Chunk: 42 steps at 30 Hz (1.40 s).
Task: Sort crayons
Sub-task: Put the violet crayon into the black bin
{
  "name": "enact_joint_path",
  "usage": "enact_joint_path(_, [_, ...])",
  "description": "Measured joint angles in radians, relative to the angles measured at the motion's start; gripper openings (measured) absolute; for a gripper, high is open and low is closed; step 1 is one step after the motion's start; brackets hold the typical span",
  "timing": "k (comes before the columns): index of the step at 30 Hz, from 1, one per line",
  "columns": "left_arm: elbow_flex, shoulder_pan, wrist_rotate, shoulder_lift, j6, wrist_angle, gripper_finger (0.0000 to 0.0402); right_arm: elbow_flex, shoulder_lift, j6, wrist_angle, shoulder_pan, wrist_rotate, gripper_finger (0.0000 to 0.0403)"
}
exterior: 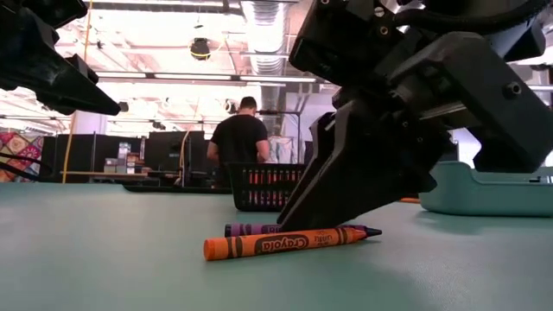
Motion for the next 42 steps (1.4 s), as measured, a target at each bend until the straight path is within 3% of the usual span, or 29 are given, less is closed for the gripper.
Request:
enact_joint_path(10, [0.0, 0.0, 0.01, 0.0, 0.002, -0.002, 0.0141, 0.003, 0.006, -0.008, -0.068, 0.0, 0.009, 0.0093])
enact_joint_path(22, [0.0, 0.0, 0.011, 0.0, 0.003, 0.0, 0.0141, 0.001, 0.003, -0.1, -0.033, -0.004, 0.011, 0.0007])
enact_joint_path(27, [0.0, 0.0, 0.011, 0.0, 0.002, 0.0, 0.0141, -0.005, -0.047, -0.151, -0.048, -0.005, 0.009, 0.0004])
enact_joint_path(34, [0.0, 0.0, 0.011, 0.0, 0.002, 0.0, 0.0141, -0.001, -0.22, -0.263, -0.072, -0.016, 0.027, 0.0004])
enact_joint_path(42, [-0.001, 0.0, 0.01, 0.0, 0.001, 0.001, 0.0141, 0.0, -0.334, -0.408, -0.165, -0.141, 0.033, 0.0004])
